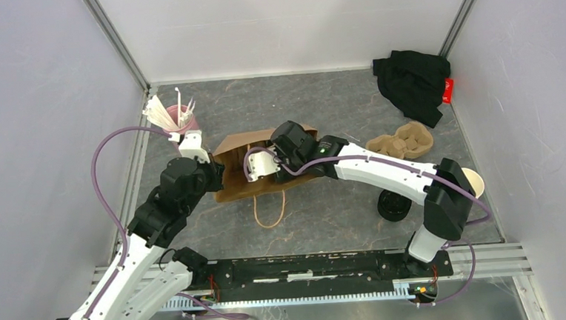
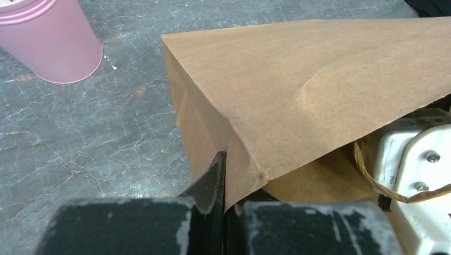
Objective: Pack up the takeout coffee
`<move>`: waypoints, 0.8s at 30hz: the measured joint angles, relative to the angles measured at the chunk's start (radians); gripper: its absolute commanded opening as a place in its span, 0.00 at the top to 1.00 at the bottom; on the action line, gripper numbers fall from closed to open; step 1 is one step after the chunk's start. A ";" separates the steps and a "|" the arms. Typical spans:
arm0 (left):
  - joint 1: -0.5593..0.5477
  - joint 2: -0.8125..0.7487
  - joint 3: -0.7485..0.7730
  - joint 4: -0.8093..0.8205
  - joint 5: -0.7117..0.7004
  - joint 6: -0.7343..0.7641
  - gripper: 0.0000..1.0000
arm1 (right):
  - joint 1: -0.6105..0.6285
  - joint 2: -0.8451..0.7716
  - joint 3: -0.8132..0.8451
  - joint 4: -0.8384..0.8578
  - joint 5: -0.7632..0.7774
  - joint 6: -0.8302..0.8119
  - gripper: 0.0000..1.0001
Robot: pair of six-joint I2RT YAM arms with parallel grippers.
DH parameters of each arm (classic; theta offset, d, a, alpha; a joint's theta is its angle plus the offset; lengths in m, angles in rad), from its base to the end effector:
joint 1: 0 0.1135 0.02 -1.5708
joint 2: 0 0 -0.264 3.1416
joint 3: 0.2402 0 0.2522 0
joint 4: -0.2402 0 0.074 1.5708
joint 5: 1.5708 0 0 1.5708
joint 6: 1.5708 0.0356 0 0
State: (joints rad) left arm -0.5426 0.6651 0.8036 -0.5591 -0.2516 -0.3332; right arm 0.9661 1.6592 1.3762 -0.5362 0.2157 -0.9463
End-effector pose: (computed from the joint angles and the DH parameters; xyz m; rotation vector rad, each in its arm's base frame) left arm 0.1293 -0.0676 0.3254 0.0456 1.9907 -0.3182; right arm 0.2164 0.2997 0.2862 -1.8838 1.4539 -0.2481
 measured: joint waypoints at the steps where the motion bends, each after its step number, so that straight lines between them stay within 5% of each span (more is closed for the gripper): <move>1: 0.000 0.000 0.001 -0.003 0.001 0.000 0.98 | -0.005 -0.001 -0.002 0.007 -0.006 -0.003 1.00; 24: 0.000 0.000 0.003 -0.011 0.052 0.006 0.98 | -0.045 0.047 -0.043 0.183 -0.084 -0.132 1.00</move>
State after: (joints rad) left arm -0.5426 0.6647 0.8066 -0.5705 -0.1993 -0.3271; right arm 0.9207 1.7058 1.3331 -0.3527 0.1318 -1.0782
